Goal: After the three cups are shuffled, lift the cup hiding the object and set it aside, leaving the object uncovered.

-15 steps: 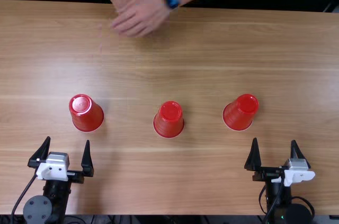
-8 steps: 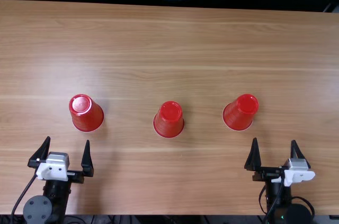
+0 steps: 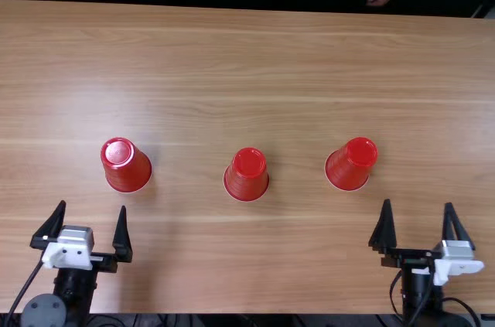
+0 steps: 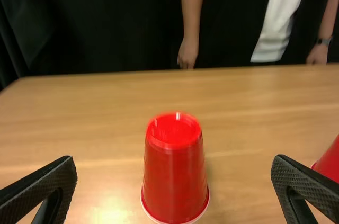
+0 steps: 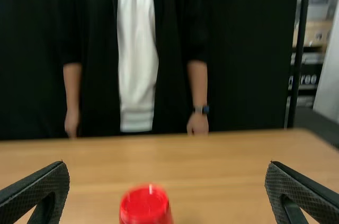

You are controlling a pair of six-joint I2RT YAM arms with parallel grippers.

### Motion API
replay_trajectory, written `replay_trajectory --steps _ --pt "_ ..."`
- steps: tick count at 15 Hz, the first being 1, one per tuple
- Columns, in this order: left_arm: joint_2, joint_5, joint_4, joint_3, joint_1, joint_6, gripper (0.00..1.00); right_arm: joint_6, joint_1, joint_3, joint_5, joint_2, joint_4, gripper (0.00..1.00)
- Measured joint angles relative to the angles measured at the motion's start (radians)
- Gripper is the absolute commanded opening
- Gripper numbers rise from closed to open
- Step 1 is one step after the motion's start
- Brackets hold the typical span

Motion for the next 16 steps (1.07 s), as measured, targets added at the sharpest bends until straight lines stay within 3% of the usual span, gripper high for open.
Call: replay_trajectory --steps 5,8,10,13,16 --pt "0.315 -0.006 -0.317 0.45 0.0 0.0 1.0 -0.011 0.0 0.309 0.0 0.197 -0.283 1.0" --pt "0.543 -0.027 -0.584 0.722 0.01 0.0 1.0 -0.069 0.0 0.533 0.0 0.368 -0.535 1.0" --pt "0.663 -0.03 -0.727 0.887 0.01 0.0 1.0 -0.09 0.0 0.651 -0.001 0.469 -0.705 1.0" --pt "0.82 -0.032 -0.905 1.103 0.015 -0.001 1.0 -0.099 0.0 0.837 -0.001 0.649 -0.961 1.0" --pt "0.927 -0.035 -1.015 1.201 0.015 0.0 1.0 -0.1 0.01 0.989 -0.001 0.777 -1.093 1.0"
